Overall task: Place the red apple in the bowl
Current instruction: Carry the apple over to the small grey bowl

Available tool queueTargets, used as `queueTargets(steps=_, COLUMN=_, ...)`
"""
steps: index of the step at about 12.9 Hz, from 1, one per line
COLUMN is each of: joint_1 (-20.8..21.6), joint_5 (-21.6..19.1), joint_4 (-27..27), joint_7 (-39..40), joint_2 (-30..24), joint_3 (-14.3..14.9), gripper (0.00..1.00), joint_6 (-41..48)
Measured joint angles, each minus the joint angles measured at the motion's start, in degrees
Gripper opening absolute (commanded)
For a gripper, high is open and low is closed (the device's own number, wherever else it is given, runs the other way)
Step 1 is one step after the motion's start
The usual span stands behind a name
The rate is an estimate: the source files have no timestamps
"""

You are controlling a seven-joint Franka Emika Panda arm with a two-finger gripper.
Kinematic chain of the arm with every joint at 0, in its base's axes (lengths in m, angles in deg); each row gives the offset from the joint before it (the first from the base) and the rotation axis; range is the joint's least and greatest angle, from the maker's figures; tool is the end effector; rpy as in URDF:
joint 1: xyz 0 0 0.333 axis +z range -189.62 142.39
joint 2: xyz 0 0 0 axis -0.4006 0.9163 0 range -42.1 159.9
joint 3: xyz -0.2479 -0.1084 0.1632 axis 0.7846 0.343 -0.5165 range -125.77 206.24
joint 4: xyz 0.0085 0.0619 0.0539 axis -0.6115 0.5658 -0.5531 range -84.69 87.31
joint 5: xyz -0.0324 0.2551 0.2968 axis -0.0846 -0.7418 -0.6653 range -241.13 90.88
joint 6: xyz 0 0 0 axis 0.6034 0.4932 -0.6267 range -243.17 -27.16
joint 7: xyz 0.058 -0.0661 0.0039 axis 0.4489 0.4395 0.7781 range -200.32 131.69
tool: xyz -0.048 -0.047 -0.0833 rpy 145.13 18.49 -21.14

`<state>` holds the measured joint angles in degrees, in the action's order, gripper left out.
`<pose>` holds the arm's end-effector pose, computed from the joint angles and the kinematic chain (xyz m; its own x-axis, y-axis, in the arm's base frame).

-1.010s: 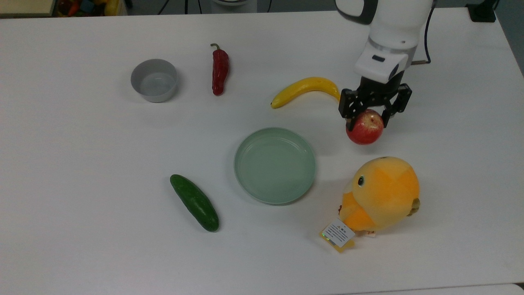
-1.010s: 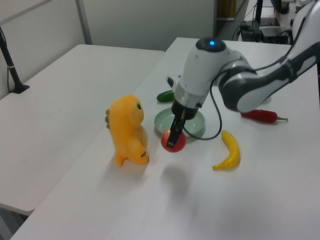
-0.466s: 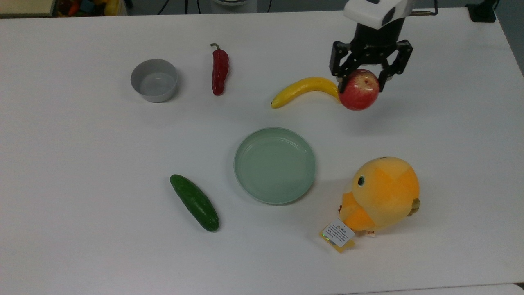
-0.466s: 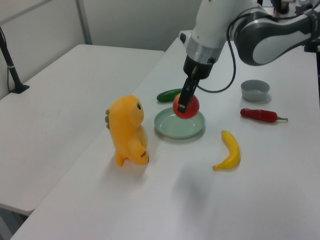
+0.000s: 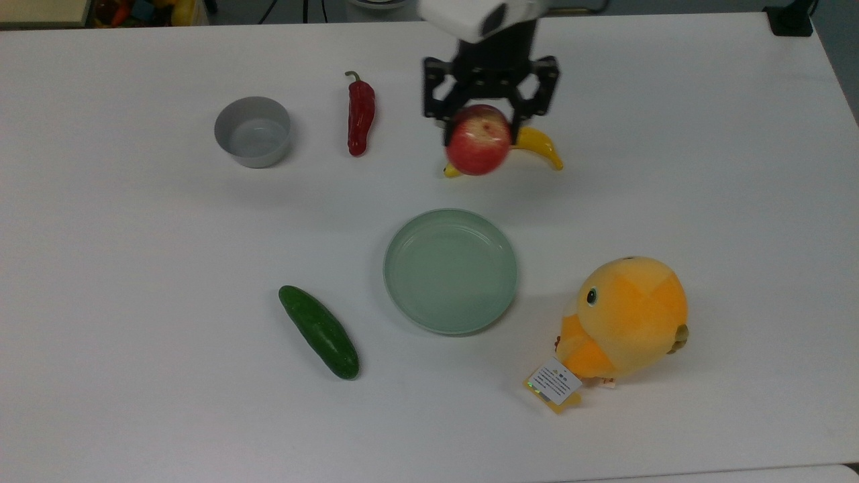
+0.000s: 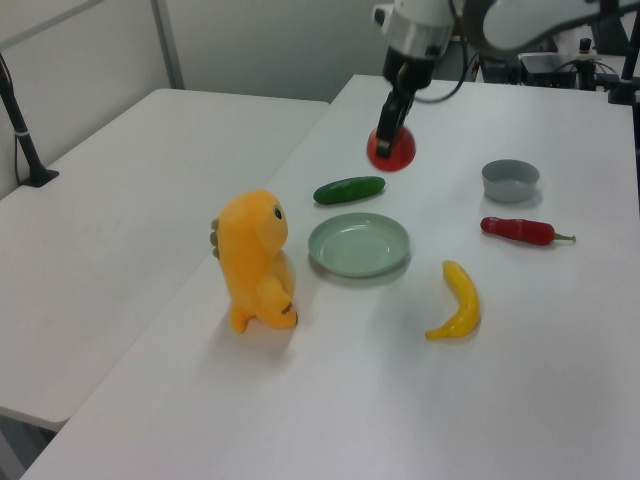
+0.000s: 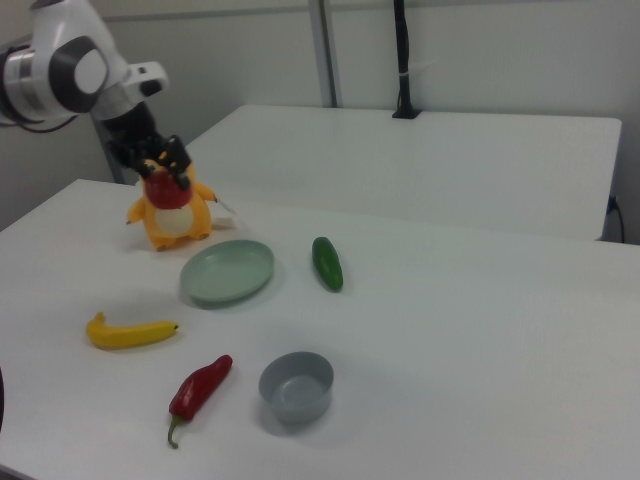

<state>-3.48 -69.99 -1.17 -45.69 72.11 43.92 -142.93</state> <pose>0.6299 0.1848 0.5494 0.9588 0.1223 0.2562 0.1124 -0.9922 0.0530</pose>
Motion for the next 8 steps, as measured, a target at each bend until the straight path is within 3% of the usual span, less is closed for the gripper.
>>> queueTargets(steps=8, joint_1=-9.99, joint_5=-4.64, joint_4=3.59, joint_7=26.73, joint_2=-9.36, joint_3=12.52, gripper=0.5, joint_6=10.68)
